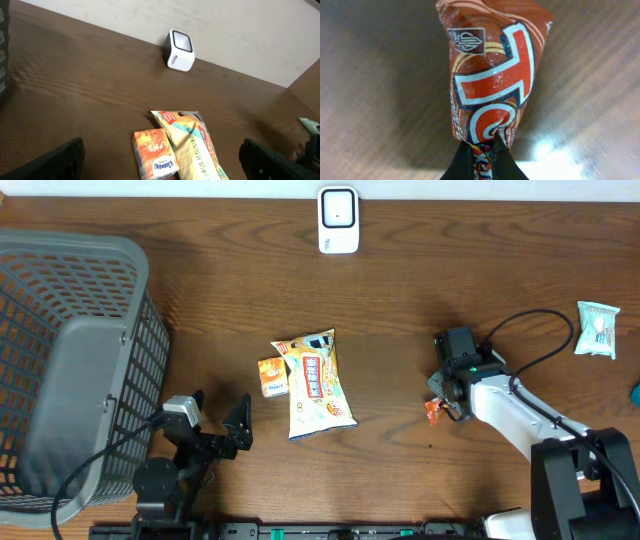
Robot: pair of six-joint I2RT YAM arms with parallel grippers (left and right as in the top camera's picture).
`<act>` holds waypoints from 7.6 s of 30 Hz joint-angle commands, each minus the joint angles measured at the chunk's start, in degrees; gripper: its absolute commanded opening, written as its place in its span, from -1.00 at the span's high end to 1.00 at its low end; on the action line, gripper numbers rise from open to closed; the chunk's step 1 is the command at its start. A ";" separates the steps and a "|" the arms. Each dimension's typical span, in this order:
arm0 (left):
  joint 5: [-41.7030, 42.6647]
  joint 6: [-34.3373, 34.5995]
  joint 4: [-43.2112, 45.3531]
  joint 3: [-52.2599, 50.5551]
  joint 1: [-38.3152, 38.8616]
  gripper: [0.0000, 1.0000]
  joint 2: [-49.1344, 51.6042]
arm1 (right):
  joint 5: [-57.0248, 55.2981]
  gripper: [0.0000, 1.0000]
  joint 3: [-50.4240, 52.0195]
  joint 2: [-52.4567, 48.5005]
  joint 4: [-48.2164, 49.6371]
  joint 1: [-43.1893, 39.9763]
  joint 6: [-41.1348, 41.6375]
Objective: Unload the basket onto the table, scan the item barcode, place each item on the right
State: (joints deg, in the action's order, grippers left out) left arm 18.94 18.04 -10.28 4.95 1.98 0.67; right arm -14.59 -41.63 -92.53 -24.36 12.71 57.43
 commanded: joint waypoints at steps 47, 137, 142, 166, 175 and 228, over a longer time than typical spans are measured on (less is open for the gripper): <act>-0.35 0.28 -0.37 -0.76 0.15 -0.95 0.04 | 97.94 0.98 0.22 2.54 32.06 -0.76 -61.18; -0.33 0.28 -0.37 -0.76 0.15 -0.96 0.04 | 61.79 0.98 -9.16 -6.14 -5.35 10.60 -56.85; -0.35 0.28 -0.37 -0.76 0.15 -0.96 0.04 | 86.49 0.98 -9.16 -6.14 -6.69 2.99 -67.36; -0.35 0.28 -0.37 -0.76 0.15 -0.96 0.04 | 54.55 0.98 -9.29 -6.03 -2.12 8.79 -67.73; -0.35 0.28 -0.37 -0.76 0.15 -0.96 0.04 | 37.90 0.98 -11.37 -6.03 8.96 20.46 -61.72; -0.33 0.28 -0.37 -0.76 0.15 -0.95 0.04 | 41.24 0.98 -14.23 -16.46 -20.61 22.49 -60.19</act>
State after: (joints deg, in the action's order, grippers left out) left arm 18.94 18.04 -10.28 4.95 2.00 0.64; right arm 11.42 -58.52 -104.01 -42.46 36.25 -0.14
